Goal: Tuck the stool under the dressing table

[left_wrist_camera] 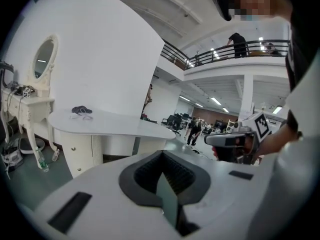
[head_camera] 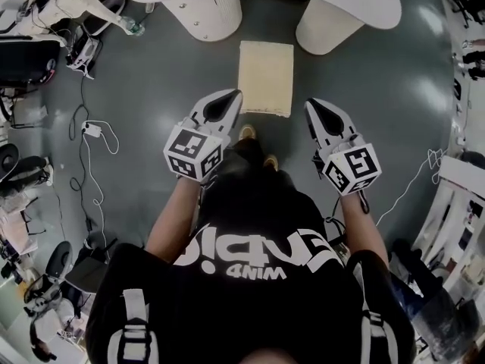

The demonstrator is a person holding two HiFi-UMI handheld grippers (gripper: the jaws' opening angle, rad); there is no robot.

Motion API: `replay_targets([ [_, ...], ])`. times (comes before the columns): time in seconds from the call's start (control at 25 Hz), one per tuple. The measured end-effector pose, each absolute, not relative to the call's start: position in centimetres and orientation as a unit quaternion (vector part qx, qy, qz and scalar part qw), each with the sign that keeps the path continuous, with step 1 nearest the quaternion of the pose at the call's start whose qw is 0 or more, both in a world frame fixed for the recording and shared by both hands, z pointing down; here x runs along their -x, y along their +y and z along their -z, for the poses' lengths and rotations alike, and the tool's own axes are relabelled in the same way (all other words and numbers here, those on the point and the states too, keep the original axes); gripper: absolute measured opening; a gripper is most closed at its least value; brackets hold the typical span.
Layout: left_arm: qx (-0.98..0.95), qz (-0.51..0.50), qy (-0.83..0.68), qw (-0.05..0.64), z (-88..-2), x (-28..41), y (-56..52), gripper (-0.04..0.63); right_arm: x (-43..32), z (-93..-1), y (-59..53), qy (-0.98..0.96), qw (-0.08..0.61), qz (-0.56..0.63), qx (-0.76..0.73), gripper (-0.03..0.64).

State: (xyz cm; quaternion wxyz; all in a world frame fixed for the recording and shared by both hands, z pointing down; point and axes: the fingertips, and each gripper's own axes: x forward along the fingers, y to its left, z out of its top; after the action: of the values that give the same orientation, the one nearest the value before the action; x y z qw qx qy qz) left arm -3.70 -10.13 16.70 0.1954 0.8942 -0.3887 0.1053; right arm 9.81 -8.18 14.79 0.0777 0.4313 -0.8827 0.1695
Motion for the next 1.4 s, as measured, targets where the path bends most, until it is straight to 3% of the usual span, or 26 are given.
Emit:
replay_targets([
  [0.52,-0.893,-0.187,-0.338,0.233,-27.7,3.2,-19.9,0.008,-9.6,-26.0,-18.3,-0.863,0.125,-0.215,-0.439,0.023],
  [1.12,-0.849,-0.243,-0.302,0.360,-46.4,2.1,-23.7,0.011,-12.7,-45.4,-22.1,-0.841,0.193,-0.307,-0.401,0.023],
  [1.16,-0.845,-0.246,-0.299,0.369,-47.9,2.2,-23.7,0.021,-12.8,-47.1,-21.9,-0.838,0.200,-0.319,-0.394,0.025],
  [1.28,-0.836,-0.252,-0.288,0.393,-52.4,2.7,-24.0,0.139,-12.9,-52.2,-21.9,-0.829,0.213,-0.352,-0.380,0.041],
  [1.36,-0.831,-0.255,-0.284,0.405,-55.6,3.3,-24.4,0.214,-12.7,-55.4,-22.3,-0.820,0.218,-0.372,-0.376,0.177],
  [1.4,-0.828,-0.257,-0.281,0.411,-57.1,3.6,-24.5,0.236,-12.8,-56.9,-22.4,-0.816,0.221,-0.380,-0.376,0.210],
])
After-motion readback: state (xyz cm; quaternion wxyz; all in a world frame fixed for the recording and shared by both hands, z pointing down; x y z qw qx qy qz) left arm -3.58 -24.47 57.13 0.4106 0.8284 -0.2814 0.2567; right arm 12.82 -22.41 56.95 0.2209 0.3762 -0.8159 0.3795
